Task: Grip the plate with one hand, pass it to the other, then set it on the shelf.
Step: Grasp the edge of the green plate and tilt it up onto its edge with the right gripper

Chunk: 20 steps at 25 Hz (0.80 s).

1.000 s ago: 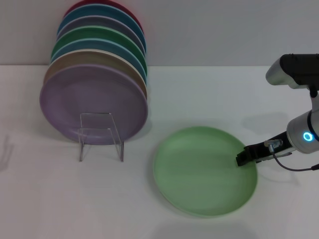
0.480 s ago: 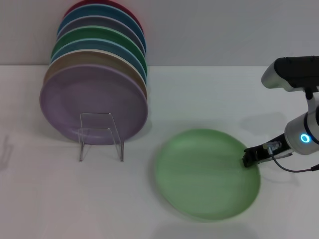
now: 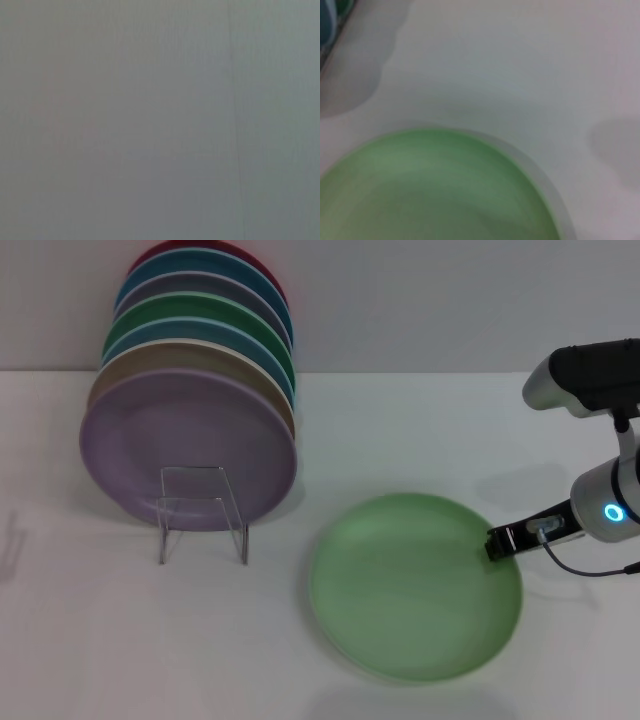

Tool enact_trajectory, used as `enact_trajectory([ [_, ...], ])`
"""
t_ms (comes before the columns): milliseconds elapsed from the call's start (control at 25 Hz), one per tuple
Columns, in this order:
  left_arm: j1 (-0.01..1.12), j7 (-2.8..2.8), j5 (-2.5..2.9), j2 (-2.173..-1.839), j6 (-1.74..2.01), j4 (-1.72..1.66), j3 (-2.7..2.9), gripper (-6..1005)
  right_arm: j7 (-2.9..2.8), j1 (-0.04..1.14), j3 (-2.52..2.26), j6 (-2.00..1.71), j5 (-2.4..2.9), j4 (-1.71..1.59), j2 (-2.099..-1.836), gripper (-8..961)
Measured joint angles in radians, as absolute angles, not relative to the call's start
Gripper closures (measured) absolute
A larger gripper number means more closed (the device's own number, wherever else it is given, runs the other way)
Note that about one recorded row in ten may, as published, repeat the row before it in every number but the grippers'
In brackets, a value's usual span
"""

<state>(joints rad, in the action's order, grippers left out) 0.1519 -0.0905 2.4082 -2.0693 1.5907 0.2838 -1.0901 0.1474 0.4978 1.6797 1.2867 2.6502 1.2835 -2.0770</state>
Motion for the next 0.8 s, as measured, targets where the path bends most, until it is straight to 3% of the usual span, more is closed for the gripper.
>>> enact_trajectory([
  [800, 0.169, -0.166, 2.417, -2.065, 1.717, 0.285, -1.046, 268, 0.226, 0.293, 1.661, 1.276, 2.639, 1.674, -2.078, 932],
])
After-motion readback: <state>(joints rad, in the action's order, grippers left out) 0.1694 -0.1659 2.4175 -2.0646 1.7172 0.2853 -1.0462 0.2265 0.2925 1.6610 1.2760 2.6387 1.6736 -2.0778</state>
